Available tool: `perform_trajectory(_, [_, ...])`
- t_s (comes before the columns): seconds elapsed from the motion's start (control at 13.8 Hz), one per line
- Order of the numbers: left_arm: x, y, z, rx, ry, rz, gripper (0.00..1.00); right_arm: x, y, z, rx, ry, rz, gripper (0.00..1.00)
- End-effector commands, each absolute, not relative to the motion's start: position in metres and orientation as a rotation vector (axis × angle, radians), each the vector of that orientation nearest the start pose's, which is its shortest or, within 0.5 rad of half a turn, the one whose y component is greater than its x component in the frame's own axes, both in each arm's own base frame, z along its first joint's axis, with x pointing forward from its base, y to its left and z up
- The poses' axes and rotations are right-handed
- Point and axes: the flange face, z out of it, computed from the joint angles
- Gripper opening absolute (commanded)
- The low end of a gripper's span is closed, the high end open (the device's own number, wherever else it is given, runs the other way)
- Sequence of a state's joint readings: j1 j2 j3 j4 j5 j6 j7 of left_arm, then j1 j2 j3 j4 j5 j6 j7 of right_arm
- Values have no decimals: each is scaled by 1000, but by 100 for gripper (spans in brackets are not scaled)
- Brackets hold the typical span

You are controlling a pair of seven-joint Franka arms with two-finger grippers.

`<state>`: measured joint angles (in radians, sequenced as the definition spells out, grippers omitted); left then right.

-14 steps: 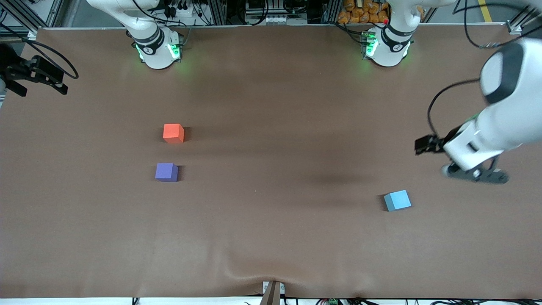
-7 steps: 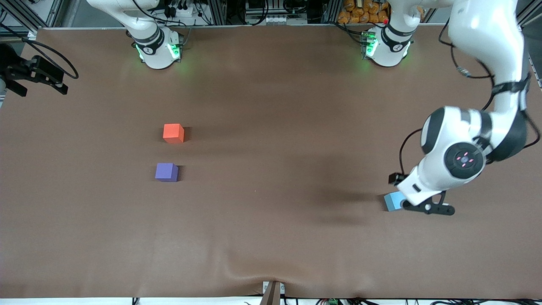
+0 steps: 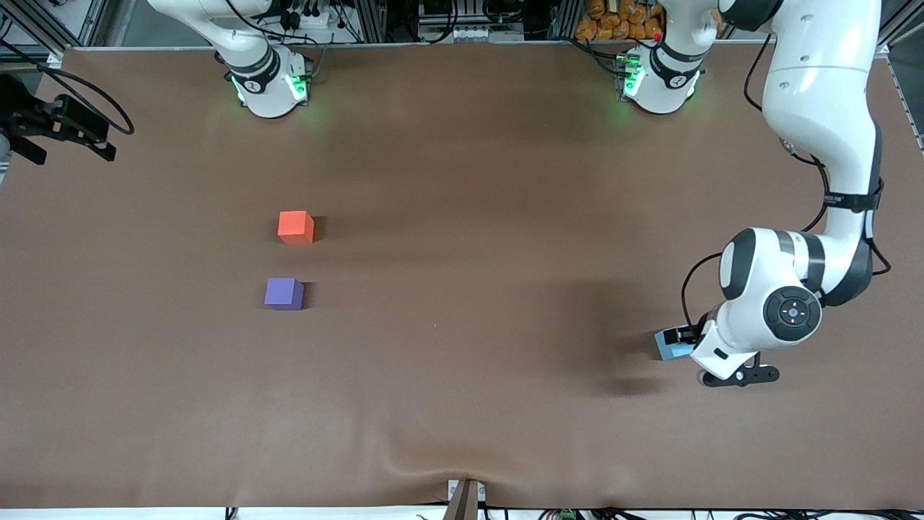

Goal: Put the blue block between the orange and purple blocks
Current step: 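Close the left gripper on the light-blue block and lift it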

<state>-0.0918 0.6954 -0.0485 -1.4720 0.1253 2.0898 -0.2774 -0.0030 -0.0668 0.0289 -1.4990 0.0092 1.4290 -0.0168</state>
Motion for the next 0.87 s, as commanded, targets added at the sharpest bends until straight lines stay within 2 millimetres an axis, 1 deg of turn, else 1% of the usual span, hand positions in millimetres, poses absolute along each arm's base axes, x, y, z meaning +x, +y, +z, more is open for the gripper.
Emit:
perform_trajectory(0.0, [705, -96, 238, -3072, -141, 47, 100, 518, 13, 685, -3119, -82, 2, 100])
perform_trajectory(0.14, [704, -94, 222, -3073, -143, 57, 100, 518, 13, 685, -3119, -85, 2, 100])
perform_trajectory(0.22, [700, -96, 216, -3073, -138, 69, 100, 518, 13, 685, -3119, -82, 2, 100])
perform_trajectory(0.36, [694, -93, 206, -3072, -139, 88, 100, 518, 13, 685, -3119, -82, 2, 100])
perform_trajectory(0.51, [692, -88, 197, -3078, -137, 57, 100, 518, 13, 685, -3119, -82, 5, 100])
perform_trajectory(0.58, [691, -88, 197, -3080, -137, 48, 51, 518, 13, 685, -3117, -83, 5, 100])
perform_trajectory(0.65, [691, -89, 198, -3081, -135, 46, 23, 518, 13, 685, -3117, -83, 5, 100])
perform_trajectory(0.72, [692, -90, 203, -3082, -133, 36, 7, 518, 13, 685, -3119, -82, 5, 100])
perform_trajectory(0.8, [693, -92, 210, -3084, -120, 22, 6, 518, 13, 685, -3119, -82, 5, 100])
